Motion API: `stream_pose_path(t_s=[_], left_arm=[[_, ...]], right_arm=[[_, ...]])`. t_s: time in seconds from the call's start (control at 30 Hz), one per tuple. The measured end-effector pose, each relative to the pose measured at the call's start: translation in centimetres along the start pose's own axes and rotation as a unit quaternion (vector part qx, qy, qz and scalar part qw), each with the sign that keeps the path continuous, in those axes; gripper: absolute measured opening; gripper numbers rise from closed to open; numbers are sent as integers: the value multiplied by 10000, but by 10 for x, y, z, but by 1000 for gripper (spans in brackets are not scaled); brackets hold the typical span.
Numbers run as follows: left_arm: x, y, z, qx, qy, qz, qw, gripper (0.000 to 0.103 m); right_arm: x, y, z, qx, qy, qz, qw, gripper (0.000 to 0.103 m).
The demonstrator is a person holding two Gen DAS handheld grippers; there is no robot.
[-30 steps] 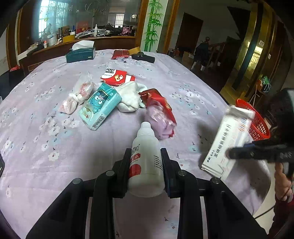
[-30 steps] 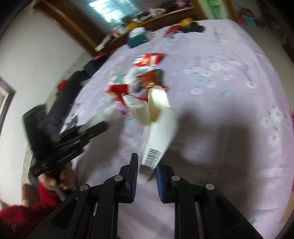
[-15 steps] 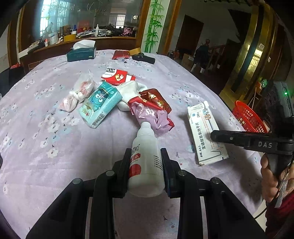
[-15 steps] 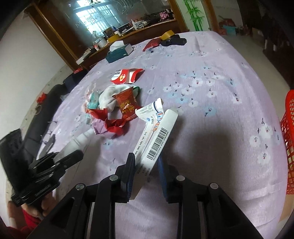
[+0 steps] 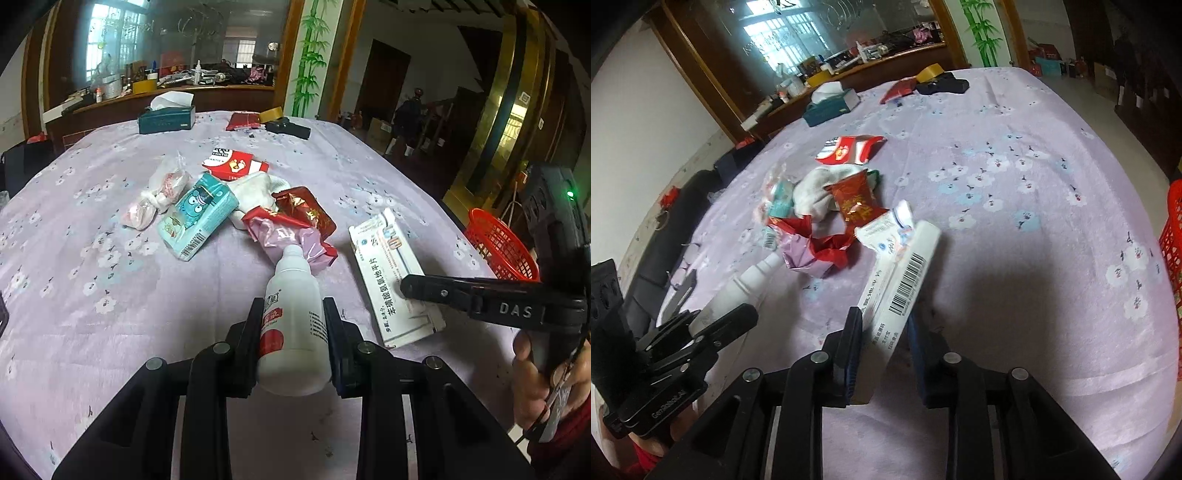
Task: Collect trash
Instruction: 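Lift the white medicine box and white bottle off the table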
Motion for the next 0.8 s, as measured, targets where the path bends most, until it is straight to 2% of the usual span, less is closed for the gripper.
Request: stream_pose_path(t_s=[0.07,0.13,0.2,0.37,0.5,0.8], left_arm=[[-2,0,4,-100,-58,-34,9999,28],[-4,-1,9,-185,-68,-43,9998,28],[-8,-3,13,-260,-50,-36,9996,28],[-23,-6,20,-456,-26,-122,9989,29],[-39,-7,21,-486,15,-223,9986,29],[-61,-3,21,-472,28,-464,9978,29]], right_arm=[[4,2,7,-132,-75,-20,9999,17],[8,3,18,-307,28,61,9995,14],[11,5,29,-461,162,118,9987,14],[11,13,51,-673,155,9,9976,15],[9,20,67,-848,280,27,9960,15],[3,27,89,-1051,272,-72,9941,15]])
Point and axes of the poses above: each gripper's, at about its wrist camera, not at the fingertips, and z roughly against the way its jaws point, x to its left, y to its underside, the point moved 6 cm from there along -z, roughly the way its jaws point, and after that the axes turned 5 degrees about z, right-handed, at the moved point
